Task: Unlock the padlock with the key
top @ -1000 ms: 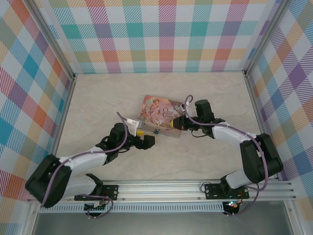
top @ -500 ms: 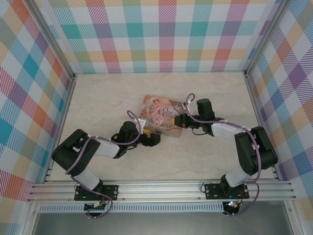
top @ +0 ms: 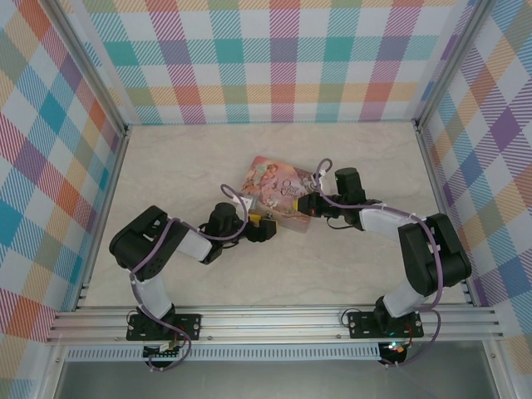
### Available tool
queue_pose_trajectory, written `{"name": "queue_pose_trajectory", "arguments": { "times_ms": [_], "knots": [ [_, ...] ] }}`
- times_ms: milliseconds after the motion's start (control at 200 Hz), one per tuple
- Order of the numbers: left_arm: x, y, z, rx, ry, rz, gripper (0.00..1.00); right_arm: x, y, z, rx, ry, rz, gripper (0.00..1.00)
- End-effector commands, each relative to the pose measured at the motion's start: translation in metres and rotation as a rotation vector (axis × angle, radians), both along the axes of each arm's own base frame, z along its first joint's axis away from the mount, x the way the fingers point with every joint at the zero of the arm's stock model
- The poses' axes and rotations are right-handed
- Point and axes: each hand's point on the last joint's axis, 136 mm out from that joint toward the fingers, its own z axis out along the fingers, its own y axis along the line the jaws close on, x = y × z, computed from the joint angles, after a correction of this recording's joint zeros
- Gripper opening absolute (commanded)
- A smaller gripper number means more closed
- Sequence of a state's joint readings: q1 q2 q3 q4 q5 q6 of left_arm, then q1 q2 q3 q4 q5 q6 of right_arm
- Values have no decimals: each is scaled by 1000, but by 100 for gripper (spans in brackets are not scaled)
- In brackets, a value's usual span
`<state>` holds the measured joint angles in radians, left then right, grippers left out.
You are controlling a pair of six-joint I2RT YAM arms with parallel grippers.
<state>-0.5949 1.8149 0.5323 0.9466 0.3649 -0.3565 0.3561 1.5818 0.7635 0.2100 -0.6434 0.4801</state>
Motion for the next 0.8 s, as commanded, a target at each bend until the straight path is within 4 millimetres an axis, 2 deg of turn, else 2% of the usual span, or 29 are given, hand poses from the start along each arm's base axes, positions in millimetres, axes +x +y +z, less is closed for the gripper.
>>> {"name": "queue_pose_trajectory", "arguments": {
  "times_ms": [0, 340, 695, 795],
  "knots": [
    [0, -13, 3, -67, 20, -45, 85, -1, -1, -3, -15, -16, 12, 4],
    [6, -28, 10, -127, 45, -84, 72, -3, -3, -8, -22, -4, 6, 4],
    [9, -26, 18, -146, 48, -54, 58, -4, -2, -6, -13, -5, 6, 4],
    [12, -23, 17, -144, 48, -29, 51, -4, -2, -6, -10, -4, 6, 4]
  ]
}}
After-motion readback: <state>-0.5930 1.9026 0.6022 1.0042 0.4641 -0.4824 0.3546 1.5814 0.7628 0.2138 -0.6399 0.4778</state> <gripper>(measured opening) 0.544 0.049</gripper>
